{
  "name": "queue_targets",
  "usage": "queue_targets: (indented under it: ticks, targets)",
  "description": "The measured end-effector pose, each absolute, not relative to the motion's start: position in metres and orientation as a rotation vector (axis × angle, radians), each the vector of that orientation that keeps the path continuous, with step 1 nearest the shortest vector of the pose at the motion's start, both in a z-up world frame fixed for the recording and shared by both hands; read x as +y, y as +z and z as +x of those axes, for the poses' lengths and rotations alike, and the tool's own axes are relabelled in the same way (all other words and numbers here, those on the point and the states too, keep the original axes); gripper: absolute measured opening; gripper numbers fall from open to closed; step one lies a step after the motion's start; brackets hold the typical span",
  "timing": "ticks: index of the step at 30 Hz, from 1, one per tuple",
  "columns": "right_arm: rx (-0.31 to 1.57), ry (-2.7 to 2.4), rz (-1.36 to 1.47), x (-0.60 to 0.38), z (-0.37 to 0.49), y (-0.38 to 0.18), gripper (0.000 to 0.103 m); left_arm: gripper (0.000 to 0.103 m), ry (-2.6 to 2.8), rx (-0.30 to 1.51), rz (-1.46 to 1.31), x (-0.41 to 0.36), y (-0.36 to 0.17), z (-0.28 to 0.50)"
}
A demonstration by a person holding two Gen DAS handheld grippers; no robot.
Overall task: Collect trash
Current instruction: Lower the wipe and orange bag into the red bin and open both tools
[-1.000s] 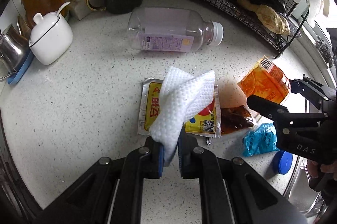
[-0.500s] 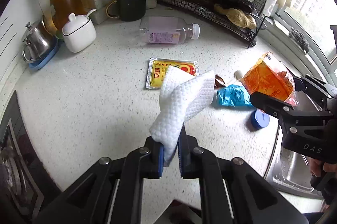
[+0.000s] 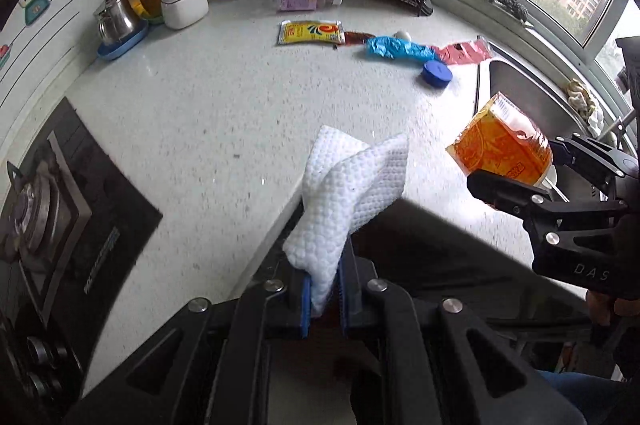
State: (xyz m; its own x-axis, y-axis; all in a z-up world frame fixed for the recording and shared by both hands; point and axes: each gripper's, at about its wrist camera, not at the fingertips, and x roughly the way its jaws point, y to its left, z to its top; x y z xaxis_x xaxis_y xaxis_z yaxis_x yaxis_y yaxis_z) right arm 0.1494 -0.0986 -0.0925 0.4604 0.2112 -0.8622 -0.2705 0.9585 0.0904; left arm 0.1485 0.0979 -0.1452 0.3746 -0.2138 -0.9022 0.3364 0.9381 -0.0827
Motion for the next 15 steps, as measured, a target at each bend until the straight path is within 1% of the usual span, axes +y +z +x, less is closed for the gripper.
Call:
queue_targets:
  ticks: [7, 11, 15]
  targets:
    - [1.136, 0.311, -0.048, -0.081, 0.093, -0.135, 0.066, 0.009, -0.377, 1.212, 0.132, 0.115, -0.191, 0.08]
    - [1.177, 0.311, -0.056, -0.074, 0.078, -0.171, 0.066, 0.009, -0.384, 1.269, 0.115, 0.124, -0.234, 0.064]
    - [1.205, 0.308, -0.061, -0.072, 0.068, -0.217, 0.066, 0.009, -0.399, 1.279, 0.139, 0.122, -0.282, 0.058]
